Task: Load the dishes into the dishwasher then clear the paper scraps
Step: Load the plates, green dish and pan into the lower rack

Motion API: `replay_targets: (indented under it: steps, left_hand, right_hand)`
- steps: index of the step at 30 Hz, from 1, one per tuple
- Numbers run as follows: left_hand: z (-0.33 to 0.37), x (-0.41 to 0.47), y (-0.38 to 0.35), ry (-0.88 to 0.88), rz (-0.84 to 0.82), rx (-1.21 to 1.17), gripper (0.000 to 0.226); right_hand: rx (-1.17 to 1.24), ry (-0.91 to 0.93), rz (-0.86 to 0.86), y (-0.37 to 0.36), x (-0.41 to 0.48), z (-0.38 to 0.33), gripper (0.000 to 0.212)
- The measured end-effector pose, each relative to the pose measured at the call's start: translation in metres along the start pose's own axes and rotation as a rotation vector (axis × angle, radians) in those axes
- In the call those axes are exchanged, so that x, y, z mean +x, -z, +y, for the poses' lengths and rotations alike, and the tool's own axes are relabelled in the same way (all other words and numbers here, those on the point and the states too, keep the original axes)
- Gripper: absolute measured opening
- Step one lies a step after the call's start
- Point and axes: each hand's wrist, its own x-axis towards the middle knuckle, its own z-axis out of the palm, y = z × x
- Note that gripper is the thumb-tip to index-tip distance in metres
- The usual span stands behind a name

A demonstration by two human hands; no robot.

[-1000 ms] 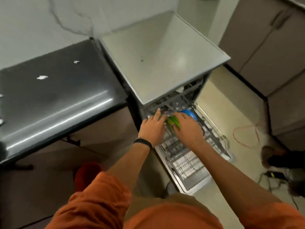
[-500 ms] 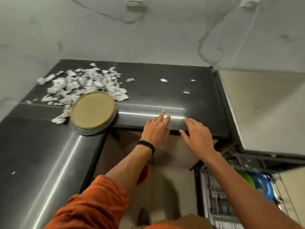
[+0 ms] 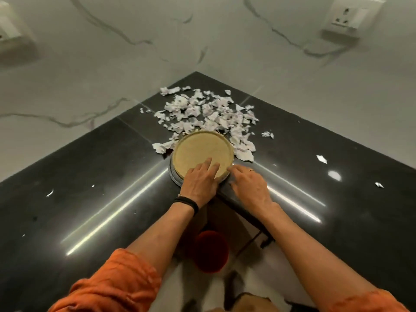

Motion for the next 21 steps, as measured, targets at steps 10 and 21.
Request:
replay_targets:
  steps: [10, 21]
  left_hand:
    - [-0.014, 0.014, -0.025, 0.187, -0.016, -0.025, 0.044]
    - [-0.009, 0.017, -0.036, 0.139, -0.091, 0.060, 0.061]
  right_hand:
    - [-0.283, 0.529, -0.272, -0.029, 0.083, 0.033, 0.018]
    - [-0.264, 0.623, -0.220, -0.023, 0.067, 0.051, 0.020]
